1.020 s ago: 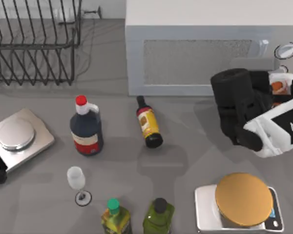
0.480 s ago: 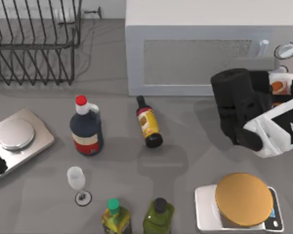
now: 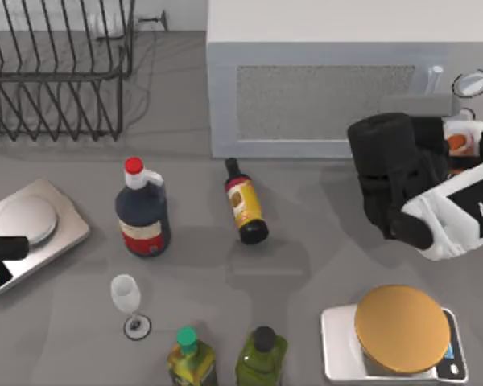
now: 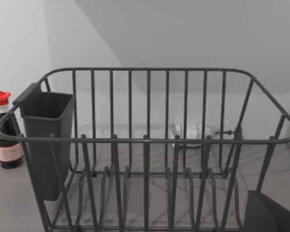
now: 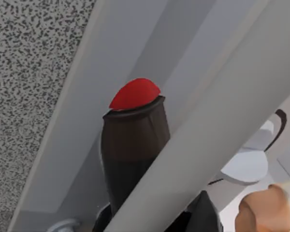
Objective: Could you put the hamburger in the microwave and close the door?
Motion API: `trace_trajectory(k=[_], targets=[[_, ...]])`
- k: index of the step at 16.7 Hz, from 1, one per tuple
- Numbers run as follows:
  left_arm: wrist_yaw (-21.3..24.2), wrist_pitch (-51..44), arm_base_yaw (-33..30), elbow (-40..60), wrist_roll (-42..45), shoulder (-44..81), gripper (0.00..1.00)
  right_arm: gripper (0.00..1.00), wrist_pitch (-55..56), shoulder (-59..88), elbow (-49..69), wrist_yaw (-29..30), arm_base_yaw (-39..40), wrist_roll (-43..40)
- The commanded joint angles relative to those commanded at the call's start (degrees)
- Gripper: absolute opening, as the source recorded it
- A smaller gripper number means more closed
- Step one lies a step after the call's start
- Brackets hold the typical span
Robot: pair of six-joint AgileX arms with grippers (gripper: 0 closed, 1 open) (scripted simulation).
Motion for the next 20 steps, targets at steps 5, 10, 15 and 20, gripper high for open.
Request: trace_trajectory(k=[5,10,15,20], targets=[[0.03,0.51,0.05,-0.13,-0.01,0.45,0.00,1.00,0.00,0.00,0.00,0.00,0.00,0.00],[7.01,6.49,6.81,-0.05,0.17,6.85,0.00,1.00,0.00,0.00,0.00,0.00,0.00,0.00],[11.24,9.85,11.22,-0.02,0.18,9.96,0.00,1.00,0.00,0.00,0.00,0.00,0.00,0.00],[10.23,8.20,9.72,1.81,-0.73,11.66,0.00,1.00,0.00,0.00,0.00,0.00,0.00,0.00]])
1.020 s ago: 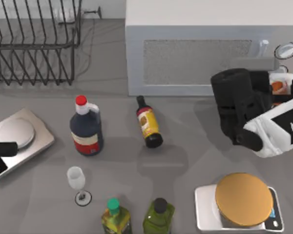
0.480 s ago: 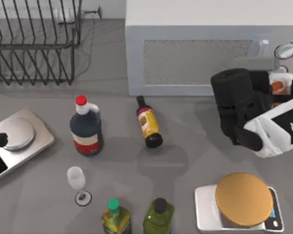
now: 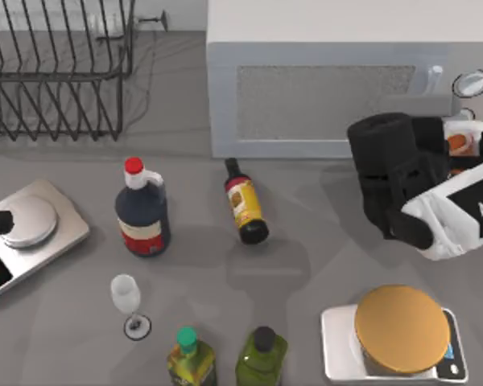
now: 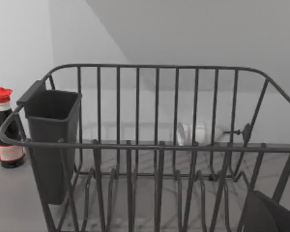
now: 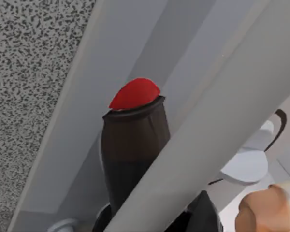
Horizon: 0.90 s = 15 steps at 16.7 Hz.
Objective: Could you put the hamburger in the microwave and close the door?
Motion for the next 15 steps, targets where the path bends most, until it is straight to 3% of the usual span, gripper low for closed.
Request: trace_trajectory(k=[5,15], targets=[[-5.53,-10.58,-8.78,15.17,-6.52,15.08,0.00,1.00,0.00,0.00,0.00,0.00,0.00,0.00],[-21.96,-44.16,-34.49,68.30,-25.99,63.78,0.00,1.00,0.00,0.00,0.00,0.00,0.00,0.00]])
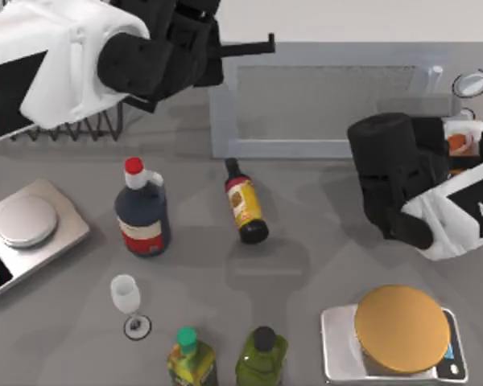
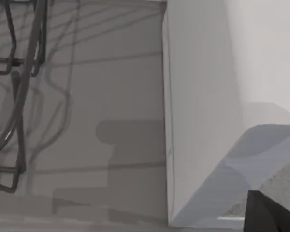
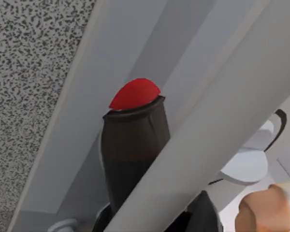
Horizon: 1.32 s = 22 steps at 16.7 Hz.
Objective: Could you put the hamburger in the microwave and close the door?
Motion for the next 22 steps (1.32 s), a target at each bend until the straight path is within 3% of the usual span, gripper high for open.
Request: trace_trajectory(k=[6,13,22], targets=[[-6.33,-13.86,-9.76,17.99,-7.51,16.01,0.00,1.00,0.00,0.00,0.00,0.00,0.00,0.00],[-6.69,-14.75,-10.31,18.96,-8.12,17.03,0.00,1.00,0.00,0.00,0.00,0.00,0.00,0.00],[-6.69,3.60,-10.43,5.96,-7.97,22.01,0.00,1.00,0.00,0.00,0.00,0.00,0.00,0.00]])
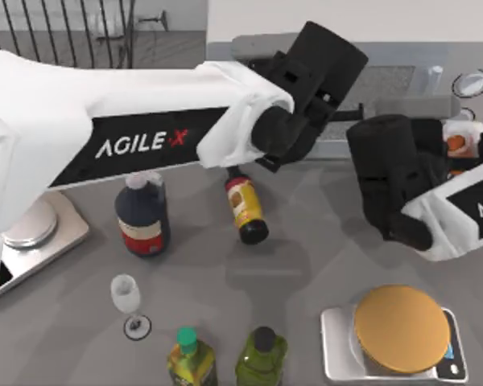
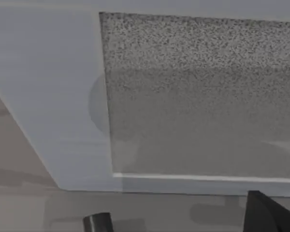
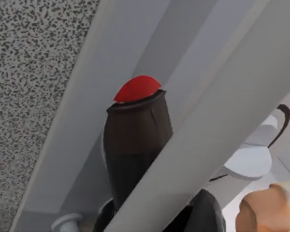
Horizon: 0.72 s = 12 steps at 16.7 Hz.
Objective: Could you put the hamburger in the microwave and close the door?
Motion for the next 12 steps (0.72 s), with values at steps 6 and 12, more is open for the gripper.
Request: trace_trajectory(k=[6,12], targets=[[-0.52,2.35,0.68,0.21,-0.08,-0.71,0.00,1.00,0.00,0.00,0.00,0.00,0.00,0.00],[-2.29,-3.55,-2.63,10.13,-2.89,6.24,0.00,1.00,0.00,0.00,0.00,0.00,0.00,0.00]])
